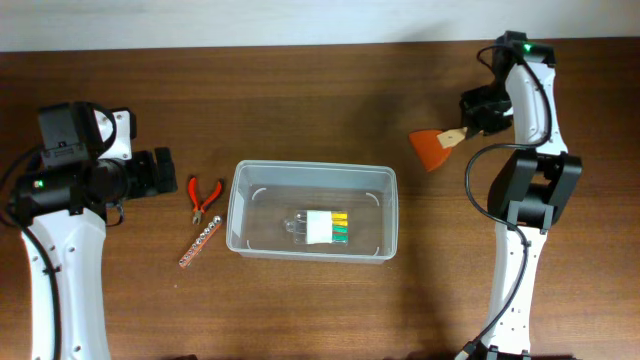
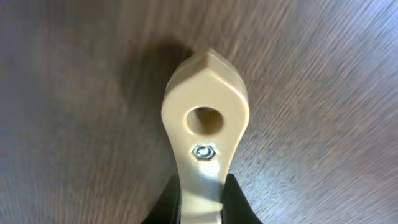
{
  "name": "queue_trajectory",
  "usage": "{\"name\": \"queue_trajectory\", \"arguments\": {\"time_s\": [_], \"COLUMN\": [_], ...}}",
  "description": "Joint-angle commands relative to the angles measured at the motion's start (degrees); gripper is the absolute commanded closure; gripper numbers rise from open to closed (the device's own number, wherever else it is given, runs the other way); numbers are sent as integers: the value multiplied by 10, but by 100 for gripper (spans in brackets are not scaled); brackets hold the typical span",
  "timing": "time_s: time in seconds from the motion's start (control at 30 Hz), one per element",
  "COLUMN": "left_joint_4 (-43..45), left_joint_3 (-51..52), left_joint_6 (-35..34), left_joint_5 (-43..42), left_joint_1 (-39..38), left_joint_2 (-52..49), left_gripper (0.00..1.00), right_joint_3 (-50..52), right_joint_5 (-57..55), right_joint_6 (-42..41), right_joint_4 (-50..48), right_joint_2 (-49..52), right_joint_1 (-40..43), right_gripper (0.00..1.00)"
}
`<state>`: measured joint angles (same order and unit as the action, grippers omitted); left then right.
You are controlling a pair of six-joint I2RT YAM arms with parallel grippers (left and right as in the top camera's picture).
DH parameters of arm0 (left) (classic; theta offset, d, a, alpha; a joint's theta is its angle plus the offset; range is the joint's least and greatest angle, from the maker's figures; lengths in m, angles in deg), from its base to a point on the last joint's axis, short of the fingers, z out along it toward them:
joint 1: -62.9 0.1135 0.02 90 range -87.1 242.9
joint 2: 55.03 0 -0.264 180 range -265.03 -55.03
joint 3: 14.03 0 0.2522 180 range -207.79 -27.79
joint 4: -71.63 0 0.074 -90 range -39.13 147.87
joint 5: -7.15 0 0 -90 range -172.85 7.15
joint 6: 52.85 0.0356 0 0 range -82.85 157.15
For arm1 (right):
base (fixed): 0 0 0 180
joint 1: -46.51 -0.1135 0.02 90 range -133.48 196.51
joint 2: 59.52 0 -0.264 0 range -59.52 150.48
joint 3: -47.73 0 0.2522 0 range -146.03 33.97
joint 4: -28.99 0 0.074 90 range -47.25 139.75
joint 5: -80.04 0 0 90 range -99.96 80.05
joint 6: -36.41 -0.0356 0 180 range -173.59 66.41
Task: Pack container
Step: 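Lift the scraper with right gripper and carry it into the container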
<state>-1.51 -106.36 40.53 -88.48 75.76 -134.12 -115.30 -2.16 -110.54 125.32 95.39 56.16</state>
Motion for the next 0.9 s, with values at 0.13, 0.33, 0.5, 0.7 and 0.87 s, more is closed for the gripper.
{"name": "queue_trajectory", "arguments": {"time_s": [0.13, 0.33, 0.5, 0.7, 0.87], "left_joint_4": [0, 0, 0, -1, -1], "left_joint_3": [-7, -7, -7, -7, -7], "left_joint_6": [-5, -5, -5, -6, -6], "left_joint_5": [-6, -5, -4, -4, -4], "left_joint_1": [-1, -1, -1, -1, -1], "left_joint_2": [-3, -3, -3, -3, -3], "left_gripper": [1, 1, 1, 1, 1], "right_joint_3": [-89, -162, -236, -271, -270], "right_joint_5": [-79, -84, -85, -47, -45], "right_joint_6": [79, 146, 233, 395, 516], "right_joint_4": [41, 95, 148, 148, 148], "right_joint_2": [-48, -71, -89, -147, -193], "right_joint_1": [-3, -3, -11, -55, -139], "right_gripper": [96, 96, 96, 96, 96]}}
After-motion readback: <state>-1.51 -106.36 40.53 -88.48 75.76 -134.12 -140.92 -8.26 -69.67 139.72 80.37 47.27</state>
